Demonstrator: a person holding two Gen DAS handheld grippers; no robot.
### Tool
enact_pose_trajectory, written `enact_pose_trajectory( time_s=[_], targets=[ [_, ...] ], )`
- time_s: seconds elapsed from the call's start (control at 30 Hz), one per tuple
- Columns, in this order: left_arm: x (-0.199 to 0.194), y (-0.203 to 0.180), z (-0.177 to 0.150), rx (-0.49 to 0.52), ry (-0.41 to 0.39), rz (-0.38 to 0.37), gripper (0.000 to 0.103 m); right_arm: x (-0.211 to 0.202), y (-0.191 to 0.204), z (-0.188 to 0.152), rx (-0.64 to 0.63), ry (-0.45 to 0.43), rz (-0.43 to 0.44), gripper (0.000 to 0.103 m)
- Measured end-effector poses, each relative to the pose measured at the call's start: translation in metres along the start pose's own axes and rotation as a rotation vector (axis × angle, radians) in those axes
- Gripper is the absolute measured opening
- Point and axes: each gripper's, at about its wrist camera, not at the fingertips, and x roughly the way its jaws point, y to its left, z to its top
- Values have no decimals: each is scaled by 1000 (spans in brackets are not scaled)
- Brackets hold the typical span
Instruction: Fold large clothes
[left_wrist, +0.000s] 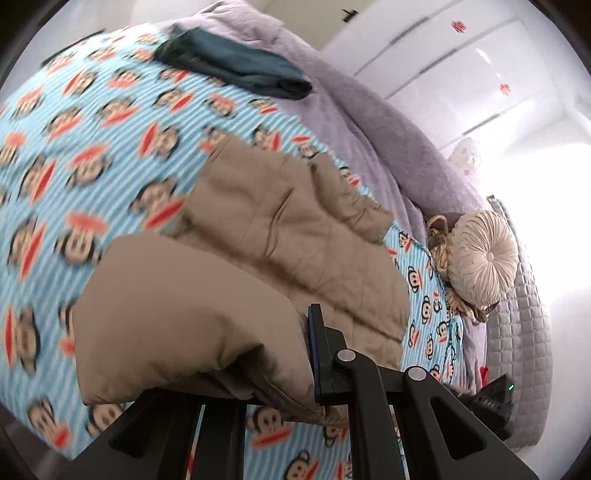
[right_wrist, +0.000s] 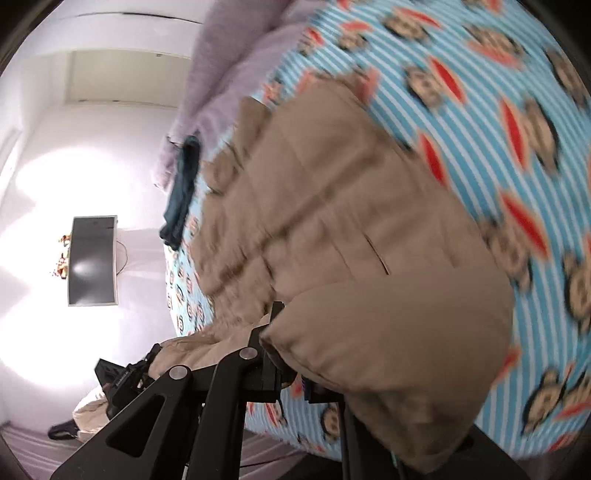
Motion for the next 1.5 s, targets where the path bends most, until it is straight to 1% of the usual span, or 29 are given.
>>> enact_pose_trajectory(
  time_s=[0.13, 0.2, 0.27, 0.33, 0.37, 0.4, 0.47, 0.57, 0.6, 0.7, 0.77, 0.87, 0.97, 1.07, 1.13, 1.17, 1.2, 1.23, 1.27, 1.3, 1.33, 1.4, 1.47, 1.5],
  targets=[
    [18, -17, 49, 29, 58, 16, 13, 0, 42, 40, -75, -42, -19, 8],
    [33, -26, 77, 38, 121, 41, 13, 1, 60, 61, -109, -49, -38, 8],
    [52, -37, 108, 78, 184, 87, 13, 9, 79, 83, -132, -43, -66, 8],
    [67, -46, 126, 126, 216, 105, 13, 22, 97, 112, -141, -21, -107, 8],
    [82, -48, 140, 154, 234, 125, 14, 29, 103, 126, -138, -18, -125, 8],
    [92, -48, 146, 157, 248, 134, 14, 38, 107, 137, -134, -13, -138, 8],
    [117, -44, 157, 158, 271, 150, 14, 58, 103, 164, -97, -4, -168, 8],
    [157, -37, 165, 193, 278, 188, 14, 89, 88, 190, -38, 1, -201, 8],
    [170, -34, 165, 204, 280, 203, 14, 104, 79, 200, -28, 0, -227, 8],
    [205, -27, 166, 240, 289, 244, 14, 136, 60, 216, 2, -5, -275, 8],
    [223, -21, 166, 253, 288, 247, 14, 152, 49, 222, 19, -1, -288, 8],
    [235, -15, 166, 250, 275, 236, 15, 174, 26, 227, 54, -1, -276, 8],
    [229, -12, 164, 252, 254, 213, 17, 180, 19, 227, 53, -16, -257, 8],
    [213, -15, 159, 269, 224, 200, 25, 178, 22, 224, 15, -18, -254, 10],
    [203, -20, 155, 301, 206, 200, 31, 172, 30, 223, -29, -16, -257, 13],
    [198, -23, 153, 318, 195, 199, 47, 169, 35, 221, -53, -19, -257, 19],
    [193, -26, 151, 335, 179, 205, 78, 167, 39, 220, -71, -21, -258, 26],
    [184, -31, 149, 362, 140, 228, 89, 164, 44, 220, -93, -25, -263, 32],
    [178, -33, 148, 379, 115, 239, 98, 160, 48, 219, -114, -33, -265, 49],
    [170, -38, 147, 413, 82, 251, 98, 157, 52, 218, -131, -44, -261, 66],
    [165, -41, 146, 438, 64, 272, 98, 155, 55, 218, -141, -52, -260, 68],
    [155, -43, 147, 456, 21, 307, 98, 148, 61, 215, -170, -65, -267, 68],
    [148, -45, 149, 459, -7, 312, 97, 140, 68, 208, -194, -84, -267, 68],
    [148, -45, 148, 462, -9, 306, 97, 136, 70, 203, -208, -88, -261, 66]
  ],
)
